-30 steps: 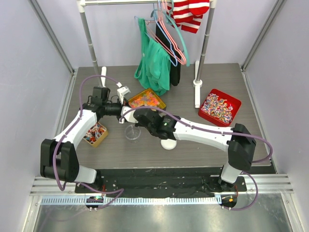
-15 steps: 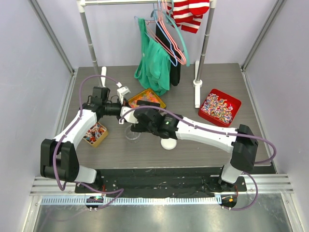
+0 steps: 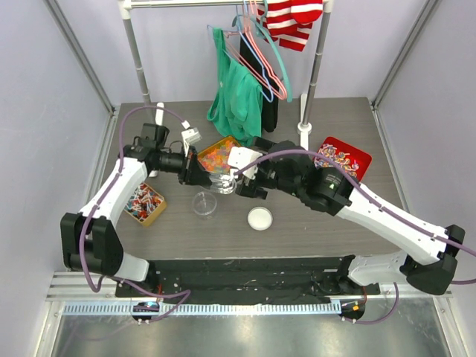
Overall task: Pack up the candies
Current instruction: Adjust the spatula.
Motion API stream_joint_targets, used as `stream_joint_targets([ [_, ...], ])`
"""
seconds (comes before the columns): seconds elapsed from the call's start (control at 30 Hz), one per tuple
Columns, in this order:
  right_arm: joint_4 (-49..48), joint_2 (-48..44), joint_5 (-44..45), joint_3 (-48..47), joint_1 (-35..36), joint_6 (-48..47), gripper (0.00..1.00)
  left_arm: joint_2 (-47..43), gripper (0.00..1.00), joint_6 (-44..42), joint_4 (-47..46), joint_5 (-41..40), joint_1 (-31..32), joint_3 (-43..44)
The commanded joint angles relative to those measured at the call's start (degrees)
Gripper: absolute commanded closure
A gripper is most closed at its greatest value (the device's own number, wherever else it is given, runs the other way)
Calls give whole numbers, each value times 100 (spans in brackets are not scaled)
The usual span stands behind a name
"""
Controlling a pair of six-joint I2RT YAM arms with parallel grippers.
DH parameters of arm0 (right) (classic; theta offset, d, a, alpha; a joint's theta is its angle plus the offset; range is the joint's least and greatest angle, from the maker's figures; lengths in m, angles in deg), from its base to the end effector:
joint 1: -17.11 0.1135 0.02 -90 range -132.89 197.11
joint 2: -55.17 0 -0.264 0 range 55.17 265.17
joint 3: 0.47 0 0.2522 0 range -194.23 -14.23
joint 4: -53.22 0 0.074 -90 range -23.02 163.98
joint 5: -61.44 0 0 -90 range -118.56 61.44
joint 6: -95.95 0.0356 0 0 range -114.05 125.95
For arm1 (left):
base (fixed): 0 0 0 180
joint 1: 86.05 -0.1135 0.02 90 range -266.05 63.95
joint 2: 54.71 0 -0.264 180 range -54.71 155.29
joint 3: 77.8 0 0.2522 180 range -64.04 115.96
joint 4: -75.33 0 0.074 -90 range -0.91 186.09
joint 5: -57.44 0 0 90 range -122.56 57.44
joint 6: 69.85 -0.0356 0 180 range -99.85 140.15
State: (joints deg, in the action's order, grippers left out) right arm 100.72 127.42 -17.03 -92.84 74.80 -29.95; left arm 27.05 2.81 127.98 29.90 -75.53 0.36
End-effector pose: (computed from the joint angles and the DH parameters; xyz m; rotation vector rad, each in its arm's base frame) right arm 0.1519 0.2269 0.4016 -1.3975 1.4840 0.0322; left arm 0.2736 -0.0829 0.2837 0.9211 2.0351 -1.2901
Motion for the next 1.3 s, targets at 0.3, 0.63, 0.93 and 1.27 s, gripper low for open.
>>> stream_joint_targets([
  [0.3, -737, -79, -678, 794, -285, 540, 26, 1808, 100, -3352, 4554, 1224, 117, 2330],
  [0.63, -1229, 0, -836, 1146, -215, 584, 28, 1801, 100, -2297, 3664, 1103, 125, 2262],
  [0.93, -1581, 386, -644, 1216, -65, 619, 36, 833, 100, -24, 813, 408, 125, 1118],
  [1.27, -1563, 360, -643, 1304, 14, 576, 43, 789, 100, 302, 514, 293, 117, 1031],
])
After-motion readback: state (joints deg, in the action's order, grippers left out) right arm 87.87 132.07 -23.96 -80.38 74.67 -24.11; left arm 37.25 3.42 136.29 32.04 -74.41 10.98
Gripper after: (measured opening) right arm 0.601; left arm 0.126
